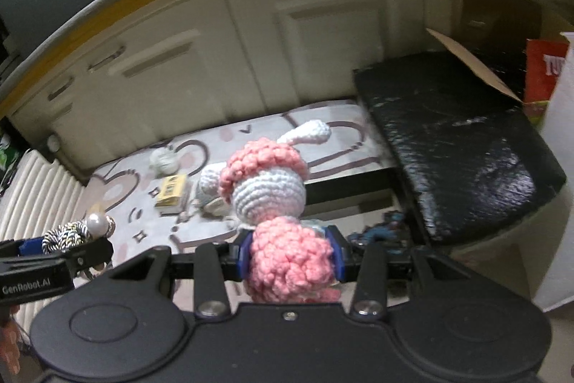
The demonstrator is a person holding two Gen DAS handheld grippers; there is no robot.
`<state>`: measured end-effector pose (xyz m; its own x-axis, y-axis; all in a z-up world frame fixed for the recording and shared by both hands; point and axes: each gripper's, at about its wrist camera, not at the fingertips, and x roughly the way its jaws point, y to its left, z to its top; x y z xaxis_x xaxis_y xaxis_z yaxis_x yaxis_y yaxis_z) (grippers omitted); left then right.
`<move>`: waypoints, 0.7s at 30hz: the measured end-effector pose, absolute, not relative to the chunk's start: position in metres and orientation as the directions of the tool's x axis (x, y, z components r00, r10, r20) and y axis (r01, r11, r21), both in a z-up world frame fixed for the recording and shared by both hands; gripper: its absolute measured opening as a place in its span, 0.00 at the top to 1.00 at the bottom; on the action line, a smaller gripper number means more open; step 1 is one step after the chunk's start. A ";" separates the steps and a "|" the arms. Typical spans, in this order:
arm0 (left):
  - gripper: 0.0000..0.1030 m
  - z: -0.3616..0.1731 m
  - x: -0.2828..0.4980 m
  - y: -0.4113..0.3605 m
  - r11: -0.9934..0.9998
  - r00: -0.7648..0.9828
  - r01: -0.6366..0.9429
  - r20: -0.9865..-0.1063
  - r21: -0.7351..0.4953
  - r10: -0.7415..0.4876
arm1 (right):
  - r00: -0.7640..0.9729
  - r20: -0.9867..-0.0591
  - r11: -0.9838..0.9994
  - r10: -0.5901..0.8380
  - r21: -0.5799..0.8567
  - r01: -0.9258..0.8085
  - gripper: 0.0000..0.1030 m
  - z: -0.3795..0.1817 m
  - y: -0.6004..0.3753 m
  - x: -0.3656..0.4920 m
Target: Organize objects
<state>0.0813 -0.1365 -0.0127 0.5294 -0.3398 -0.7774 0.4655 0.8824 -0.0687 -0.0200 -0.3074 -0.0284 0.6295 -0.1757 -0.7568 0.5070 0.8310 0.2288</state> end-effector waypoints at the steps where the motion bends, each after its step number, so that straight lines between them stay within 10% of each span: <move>1: 0.20 -0.014 0.081 -0.141 0.879 0.520 0.471 -0.780 -0.080 -0.349 | 0.627 -0.757 0.827 -0.180 0.228 0.513 0.58 -0.030 -0.311 -0.022; 21: 0.21 -0.093 0.085 -0.205 0.832 0.215 0.404 -0.844 -0.381 -0.491 | 0.563 -0.798 0.798 -0.215 0.189 0.573 0.58 -0.060 -0.348 -0.017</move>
